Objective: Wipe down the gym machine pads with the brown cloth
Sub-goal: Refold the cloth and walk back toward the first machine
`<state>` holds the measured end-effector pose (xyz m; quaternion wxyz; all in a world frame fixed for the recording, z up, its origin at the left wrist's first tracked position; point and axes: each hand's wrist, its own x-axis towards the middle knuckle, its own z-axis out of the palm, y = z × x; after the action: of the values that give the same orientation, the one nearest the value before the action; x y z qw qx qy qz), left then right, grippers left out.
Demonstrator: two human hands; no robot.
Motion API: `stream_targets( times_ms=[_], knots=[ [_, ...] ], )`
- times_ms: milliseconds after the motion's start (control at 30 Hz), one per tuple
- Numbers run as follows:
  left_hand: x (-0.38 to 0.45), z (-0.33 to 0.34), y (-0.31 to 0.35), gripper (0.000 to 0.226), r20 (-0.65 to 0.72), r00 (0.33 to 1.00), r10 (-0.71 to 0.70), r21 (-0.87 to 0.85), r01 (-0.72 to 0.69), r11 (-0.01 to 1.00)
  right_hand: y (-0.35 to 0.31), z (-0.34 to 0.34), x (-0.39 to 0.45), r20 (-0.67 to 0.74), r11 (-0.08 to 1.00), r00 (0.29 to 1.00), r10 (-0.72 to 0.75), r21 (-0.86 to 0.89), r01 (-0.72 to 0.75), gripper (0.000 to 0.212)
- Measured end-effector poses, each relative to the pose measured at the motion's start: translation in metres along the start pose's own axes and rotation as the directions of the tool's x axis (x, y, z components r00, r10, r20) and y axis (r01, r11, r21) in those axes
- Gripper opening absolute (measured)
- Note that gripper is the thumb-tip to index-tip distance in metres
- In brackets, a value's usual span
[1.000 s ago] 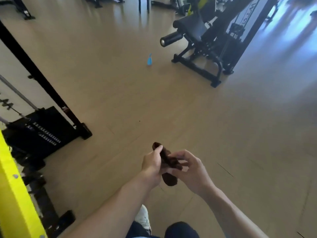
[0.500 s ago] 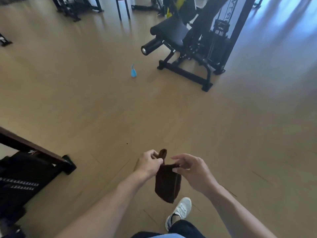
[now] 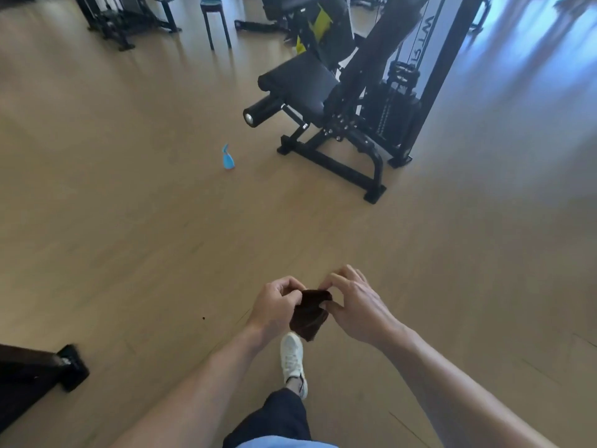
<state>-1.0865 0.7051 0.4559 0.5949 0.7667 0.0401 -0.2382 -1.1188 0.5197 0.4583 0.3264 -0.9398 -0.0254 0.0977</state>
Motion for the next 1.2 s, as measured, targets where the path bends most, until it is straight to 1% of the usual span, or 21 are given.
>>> stream_targets(
  times_ms=[67, 133, 200, 233, 300, 367, 433, 500, 533, 567, 600, 633, 667, 733, 767, 800, 900, 1000, 1100, 1133, 1200],
  knots=[
    [0.040, -0.004, 0.010, 0.029, 0.135, 0.990, 0.029, -0.197, -0.002, 0.980, 0.008, -0.023, 0.036, 0.005, 0.998, 1.000, 0.003, 0.057, -0.003, 0.016],
    [0.083, -0.006, 0.015, 0.047, 0.247, 0.968, 0.047, -0.247, 0.016, 0.969, 0.012, -0.046, 0.072, 0.019, 0.995, 1.000, 0.007, 0.096, -0.009, 0.015],
    [0.125, -0.001, 0.021, 0.058, 0.333, 0.943, 0.011, -0.173, 0.049, 0.984, 0.014, -0.071, 0.106, 0.005, 0.988, 1.000, 0.017, 0.154, -0.018, 0.018],
    [0.144, 0.004, 0.027, 0.056, 0.362, 0.932, -0.016, -0.109, 0.060, 0.992, 0.013, -0.085, 0.122, -0.004, 0.981, 1.000, 0.021, 0.193, -0.020, 0.020],
    [0.180, 0.019, 0.041, 0.042, 0.351, 0.934, -0.067, 0.019, 0.065, 0.998, 0.011, -0.113, 0.153, -0.018, 0.958, 1.000, 0.014, 0.287, -0.008, 0.024],
    [0.217, 0.033, 0.061, 0.031, 0.328, 0.944, -0.036, 0.055, 0.019, 0.998, 0.013, -0.142, 0.182, -0.047, 0.907, 0.999, 0.009, 0.421, 0.012, 0.030],
    [0.257, 0.044, 0.082, 0.028, 0.293, 0.956, 0.006, 0.035, -0.017, 0.999, 0.024, -0.170, 0.211, -0.123, 0.833, 0.992, 0.015, 0.551, 0.056, 0.031],
    [0.299, 0.054, 0.107, 0.024, 0.297, 0.954, 0.028, 0.024, -0.037, 0.999, 0.043, -0.197, 0.239, -0.219, 0.727, 0.975, 0.040, 0.676, 0.122, 0.019],
    [0.320, 0.060, 0.118, 0.023, 0.310, 0.950, 0.032, 0.013, -0.037, 0.999, 0.055, -0.211, 0.253, -0.252, 0.643, 0.965, 0.070, 0.751, 0.149, 0.011],
    [0.340, 0.067, 0.129, 0.024, 0.325, 0.945, 0.025, 0.001, -0.027, 1.000, 0.068, -0.227, 0.268, -0.272, 0.552, 0.957, 0.102, 0.816, 0.173, 0.009],
    [0.359, 0.073, 0.138, 0.026, 0.339, 0.941, 0.003, -0.008, 0.000, 1.000, 0.084, -0.242, 0.284, -0.283, 0.475, 0.949, 0.143, 0.861, 0.185, 0.018],
    [0.377, 0.081, 0.147, 0.025, 0.353, 0.935, -0.026, -0.016, 0.034, 0.999, 0.099, -0.257, 0.299, -0.279, 0.420, 0.943, 0.181, 0.889, 0.182, 0.028],
    [0.396, 0.089, 0.153, 0.025, 0.364, 0.930, -0.058, -0.014, 0.068, 0.998, 0.116, -0.271, 0.315, -0.276, 0.382, 0.937, 0.215, 0.907, 0.180, 0.032],
    [0.431, 0.107, 0.170, 0.025, 0.393, 0.912, -0.115, -0.015, 0.131, 0.991, 0.151, -0.297, 0.346, -0.274, 0.342, 0.917, 0.290, 0.925, 0.168, 0.018],
    [0.448, 0.116, 0.179, 0.023, 0.395, 0.908, -0.140, -0.022, 0.161, 0.987, 0.171, -0.310, 0.362, -0.258, 0.343, 0.906, 0.334, 0.929, 0.138, 0.007],
    [0.464, 0.124, 0.190, 0.020, 0.380, 0.910, -0.166, -0.026, 0.190, 0.981, 0.192, -0.322, 0.377, -0.229, 0.358, 0.895, 0.382, 0.930, 0.085, 0.009],
    [0.511, 0.145, 0.220, 0.019, 0.332, 0.919, -0.213, -0.026, 0.235, 0.972, 0.255, -0.359, 0.420, -0.048, 0.346, 0.877, 0.479, 0.928, -0.138, 0.024],
    [0.559, 0.160, 0.250, 0.033, 0.323, 0.922, -0.213, -0.015, 0.230, 0.973, 0.311, -0.391, 0.468, 0.121, 0.297, 0.831, 0.543, 0.898, -0.325, 0.033],
    [0.600, 0.172, 0.275, 0.020, 0.329, 0.915, -0.234, -0.066, 0.269, 0.961, 0.347, -0.410, 0.511, 0.219, 0.232, 0.795, 0.566, 0.883, -0.409, 0.032],
    [0.615, 0.175, 0.280, 0.014, 0.331, 0.913, -0.239, -0.096, 0.285, 0.954, 0.356, -0.415, 0.527, 0.241, 0.238, 0.795, 0.557, 0.871, -0.431, 0.029],
    [0.644, 0.179, 0.289, 0.014, 0.324, 0.910, -0.257, -0.165, 0.322, 0.932, 0.372, -0.423, 0.559, 0.271, 0.276, 0.796, 0.542, 0.837, -0.473, 0.023]
  ],
)
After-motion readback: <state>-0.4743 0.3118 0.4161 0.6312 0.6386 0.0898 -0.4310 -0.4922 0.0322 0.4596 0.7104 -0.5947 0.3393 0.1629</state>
